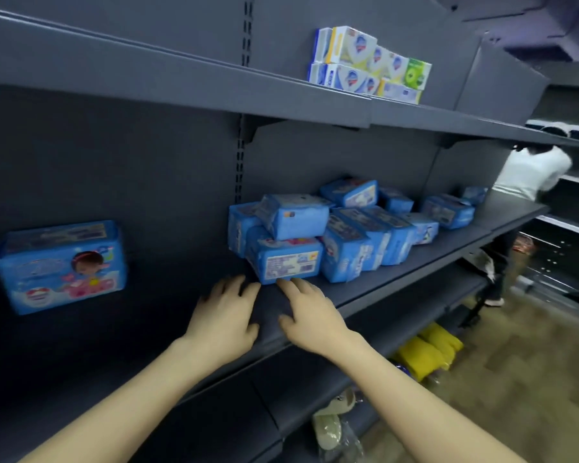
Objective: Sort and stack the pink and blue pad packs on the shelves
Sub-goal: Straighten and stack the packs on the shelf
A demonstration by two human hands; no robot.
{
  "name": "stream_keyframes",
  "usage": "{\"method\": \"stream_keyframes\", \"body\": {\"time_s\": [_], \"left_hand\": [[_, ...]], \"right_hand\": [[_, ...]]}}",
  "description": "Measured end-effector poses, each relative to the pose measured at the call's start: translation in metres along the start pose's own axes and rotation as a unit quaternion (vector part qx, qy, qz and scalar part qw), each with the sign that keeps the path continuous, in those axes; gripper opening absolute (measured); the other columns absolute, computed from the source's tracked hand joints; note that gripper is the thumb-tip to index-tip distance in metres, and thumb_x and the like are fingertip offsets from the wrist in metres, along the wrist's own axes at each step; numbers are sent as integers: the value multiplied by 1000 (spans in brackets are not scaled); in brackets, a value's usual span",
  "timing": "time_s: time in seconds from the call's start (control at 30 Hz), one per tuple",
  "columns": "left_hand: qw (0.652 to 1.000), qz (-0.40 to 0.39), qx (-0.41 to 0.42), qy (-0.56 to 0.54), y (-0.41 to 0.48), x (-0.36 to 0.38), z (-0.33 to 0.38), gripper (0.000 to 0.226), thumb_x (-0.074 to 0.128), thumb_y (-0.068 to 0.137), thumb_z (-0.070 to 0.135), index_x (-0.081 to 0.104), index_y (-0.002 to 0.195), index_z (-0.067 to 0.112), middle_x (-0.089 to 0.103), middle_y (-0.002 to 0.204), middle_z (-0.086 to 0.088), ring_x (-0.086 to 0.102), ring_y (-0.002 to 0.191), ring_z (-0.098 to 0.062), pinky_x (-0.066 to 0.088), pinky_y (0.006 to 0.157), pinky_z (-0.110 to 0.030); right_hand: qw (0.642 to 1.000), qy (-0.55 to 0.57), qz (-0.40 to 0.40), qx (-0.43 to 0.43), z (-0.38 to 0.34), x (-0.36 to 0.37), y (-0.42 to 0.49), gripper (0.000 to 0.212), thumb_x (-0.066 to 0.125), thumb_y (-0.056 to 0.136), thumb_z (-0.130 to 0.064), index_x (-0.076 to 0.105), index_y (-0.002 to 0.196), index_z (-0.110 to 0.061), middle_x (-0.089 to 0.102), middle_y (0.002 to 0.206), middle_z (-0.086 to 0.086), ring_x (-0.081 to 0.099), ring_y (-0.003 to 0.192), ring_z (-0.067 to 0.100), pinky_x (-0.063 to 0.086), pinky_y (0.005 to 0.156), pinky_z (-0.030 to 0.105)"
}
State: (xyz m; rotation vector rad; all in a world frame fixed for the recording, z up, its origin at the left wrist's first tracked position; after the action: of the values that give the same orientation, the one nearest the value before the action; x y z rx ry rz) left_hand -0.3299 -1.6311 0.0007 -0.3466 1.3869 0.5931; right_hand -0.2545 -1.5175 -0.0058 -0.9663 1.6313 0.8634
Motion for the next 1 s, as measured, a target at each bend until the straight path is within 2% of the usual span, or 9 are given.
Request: {"method": "stream_keyframes", "body": {"time_s": [0.17, 0.37, 0.57, 0.73, 0.83, 0.9, 1.0], "left_hand": [[1000, 6, 21, -4, 27, 7, 31, 64, 49, 89, 34, 21, 145, 21, 23, 149, -4, 24, 135, -24, 37, 102, -36], [1000, 9, -6, -24, 56, 11, 51, 63, 51, 89, 34, 22, 144, 21, 25, 147, -3, 27, 133, -25, 37, 102, -35], [993, 60, -71, -68, 92, 0, 55, 67, 55, 87, 33, 22, 144, 20, 27, 145, -2, 31, 130, -24, 40, 99, -37], [967, 130, -163, -147, 121, -16, 51, 80, 60, 86, 30, 9, 147, 21, 31, 143, -8, 38, 126, -30, 43, 92, -43], [945, 164, -188, -210, 137, -16, 46, 82, 64, 84, 27, 12, 146, 19, 38, 137, -14, 46, 118, -33, 44, 86, -41], [931, 183, -197, -248, 146, -13, 42, 75, 65, 83, 24, 19, 143, 18, 45, 131, -13, 50, 113, -31, 43, 79, -35], [914, 187, -210, -291, 156, -7, 38, 74, 66, 84, 23, 21, 143, 18, 51, 126, -11, 55, 106, -28, 42, 77, -30]], "right_hand": [[1000, 4, 13, 16, 44, -10, 1, 64, 51, 90, -24, 21, 146, -19, 29, 146, 7, 26, 134, 28, 33, 105, 46], [999, 9, 35, -9, 75, -22, 23, 64, 51, 90, -25, 22, 145, -17, 29, 146, 9, 28, 132, 31, 35, 103, 45], [992, 50, 99, -56, 93, -49, 60, 60, 53, 86, -17, 30, 142, -14, 39, 136, 14, 36, 123, 34, 34, 98, 37], [986, 87, 131, -54, 111, -67, 98, 61, 57, 85, -15, 32, 141, -13, 36, 138, 18, 36, 124, 38, 36, 97, 38], [986, 115, 113, -50, 118, -71, 120, 64, 59, 86, -15, 29, 142, -16, 33, 137, 17, 40, 121, 38, 40, 92, 37], [988, 130, 74, -37, 121, -70, 134, 67, 59, 86, -20, 24, 143, -20, 28, 140, 17, 44, 119, 38, 42, 91, 36], [983, 178, 27, -33, 122, -67, 148, 70, 59, 87, -22, 18, 144, -24, 29, 139, 17, 49, 114, 37, 44, 90, 35]]}}
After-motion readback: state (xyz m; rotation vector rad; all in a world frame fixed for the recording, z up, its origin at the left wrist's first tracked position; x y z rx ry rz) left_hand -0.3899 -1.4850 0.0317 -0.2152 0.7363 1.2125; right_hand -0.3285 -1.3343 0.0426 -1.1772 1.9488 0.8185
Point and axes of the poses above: each hand's wrist, its own y-axis towards the middle knuckle, its own x-axis out of the palm, z = x × y, the point moved 3 cm from there along y, towards the middle knuckle
